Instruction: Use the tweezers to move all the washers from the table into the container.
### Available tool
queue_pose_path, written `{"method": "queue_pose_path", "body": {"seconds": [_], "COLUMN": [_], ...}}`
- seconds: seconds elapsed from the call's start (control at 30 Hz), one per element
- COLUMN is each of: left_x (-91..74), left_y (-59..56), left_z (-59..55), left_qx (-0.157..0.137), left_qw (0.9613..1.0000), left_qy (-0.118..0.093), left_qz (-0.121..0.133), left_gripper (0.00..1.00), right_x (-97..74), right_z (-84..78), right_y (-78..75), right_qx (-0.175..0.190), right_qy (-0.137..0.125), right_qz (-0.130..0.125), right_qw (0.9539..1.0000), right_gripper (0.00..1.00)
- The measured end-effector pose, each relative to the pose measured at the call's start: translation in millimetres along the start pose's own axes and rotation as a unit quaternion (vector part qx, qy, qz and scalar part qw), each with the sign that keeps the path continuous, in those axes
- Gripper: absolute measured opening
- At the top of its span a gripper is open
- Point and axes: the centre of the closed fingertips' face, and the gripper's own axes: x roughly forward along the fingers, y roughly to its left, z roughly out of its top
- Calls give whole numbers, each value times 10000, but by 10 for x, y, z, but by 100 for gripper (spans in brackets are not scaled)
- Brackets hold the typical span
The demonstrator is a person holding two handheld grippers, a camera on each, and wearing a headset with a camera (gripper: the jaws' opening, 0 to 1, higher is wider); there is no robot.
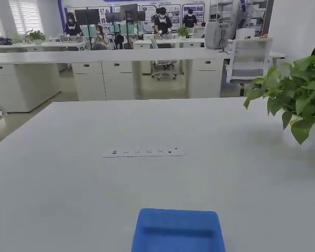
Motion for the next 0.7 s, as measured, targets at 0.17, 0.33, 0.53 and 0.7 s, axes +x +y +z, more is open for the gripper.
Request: {"method": "queue_pose_path", "body": {"seconds": [0.17,0.33,0.53,0.7], "left_x": [31,18,-102,-293], "left_y": [0,2,-37,-55], "left_z": [16,27,102,221], "left_qx": [302,385,175,-151], "left_qw": [9993,9990,9998,9992], "left_qy": [217,228,4,-345], "left_qz": [-19,-37,-126,-120], "left_gripper": [0,0,0,0], "right_x": [26,45,51,74], "right_z": [-9,-13,-20,11], "right_y": [70,137,181,316], "right_qx": [-173,-371,-427,-566], "right_qy": [112,226,284,351], "right_qz": [49,109,207,423], "right_qw": [9998,9990,9985,9969], "right_gripper": [42,40,37,36]}}
